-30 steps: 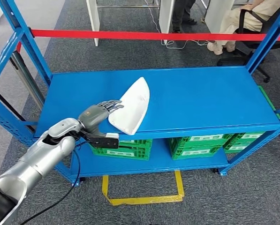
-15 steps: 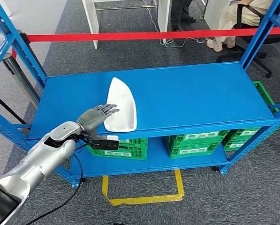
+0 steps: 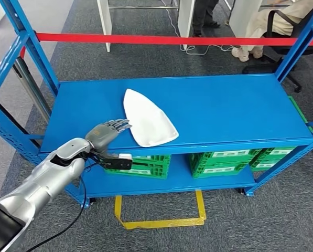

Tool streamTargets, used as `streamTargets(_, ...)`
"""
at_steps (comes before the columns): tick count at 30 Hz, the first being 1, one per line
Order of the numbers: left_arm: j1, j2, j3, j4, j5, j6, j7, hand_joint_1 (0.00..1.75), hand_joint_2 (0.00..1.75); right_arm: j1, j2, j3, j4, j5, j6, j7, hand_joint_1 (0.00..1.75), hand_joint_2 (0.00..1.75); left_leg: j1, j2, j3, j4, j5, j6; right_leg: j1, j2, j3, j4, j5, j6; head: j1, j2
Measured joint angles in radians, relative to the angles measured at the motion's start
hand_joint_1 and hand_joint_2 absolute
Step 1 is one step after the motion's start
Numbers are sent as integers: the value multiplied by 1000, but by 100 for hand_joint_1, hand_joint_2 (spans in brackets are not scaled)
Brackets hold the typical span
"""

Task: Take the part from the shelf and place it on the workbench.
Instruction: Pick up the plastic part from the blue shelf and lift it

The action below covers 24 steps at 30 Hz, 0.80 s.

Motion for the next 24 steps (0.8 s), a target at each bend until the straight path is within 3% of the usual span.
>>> streamTargets(1,2,0,0,4,0,2,-1,88,175,1,0,0,0,0,0,0,0,175,-1,0,0,0,0,0,0,0,-6,10,9,0,0,0)
streamTargets(2,4,-1,0,8,0,2,-2,129,175,2,0,0,0,0,0,0,0,175,-1,0,1,1,0,0,0,0,8,-23,35,-1,0,0)
streamTargets(3,4,-2,0,12,0,3,-3,170,175,2,0,-1,0,0,0,0,0,175,-1,-1,2,1,-1,-1,0,0,41,-90,72,-4,0,0)
streamTargets(5,4,-4,1,17,0,7,-6,175,175,-1,0,-2,0,0,0,0,0,175,-4,-2,0,4,-2,-6,2,0,113,-228,120,-11,0,0)
streamTargets(6,4,-5,2,20,0,9,-7,175,175,-2,0,-3,0,0,0,0,0,175,-5,-2,-2,6,-3,-10,3,1,134,-268,128,-14,-1,0)
streamTargets(10,5,-6,5,28,2,11,-13,175,175,0,0,-7,0,0,0,0,0,175,-6,-2,-7,15,-10,-30,2,1,145,-286,131,-32,-2,0)
streamTargets(12,3,-6,7,31,2,11,-14,175,175,0,0,-8,0,0,0,0,0,175,-3,-1,-34,81,-54,-41,-2,0,147,-290,134,-43,-5,0)
streamTargets(14,6,-6,8,35,3,11,-15,175,175,-1,0,-8,0,0,0,0,0,175,0,-1,-89,209,-116,-49,-2,-1,147,-290,133,-47,-7,0)
streamTargets(15,9,-6,8,37,3,11,-15,175,175,0,0,-8,0,0,0,0,0,175,1,-1,-111,261,-133,-51,-2,-1,148,-289,133,-48,-7,0)
streamTargets(16,11,-6,8,40,3,11,-16,175,175,1,0,-9,0,0,0,1,0,175,3,-1,-121,283,-132,-52,-2,-1,148,-289,133,-47,-7,0)
streamTargets(17,12,-6,9,43,3,11,-17,175,175,1,0,-9,0,0,0,1,0,175,3,-1,-113,265,-112,-51,-2,0,148,-288,133,-47,-7,0)
streamTargets(20,8,-7,11,46,3,11,-18,175,175,0,0,-9,0,0,0,1,0,175,3,-1,-27,81,-23,-43,-1,0,148,-283,129,-40,-7,0)
streamTargets(22,7,-7,12,47,3,10,-19,175,175,0,0,-9,0,0,0,1,0,175,0,-1,0,18,-12,-36,2,0,144,-282,129,-31,-6,0)
streamTargets(24,8,-7,12,49,3,9,-19,175,175,0,0,-9,0,0,0,0,0,175,-2,-2,1,12,-13,-27,2,0,143,-285,131,-20,-6,0)
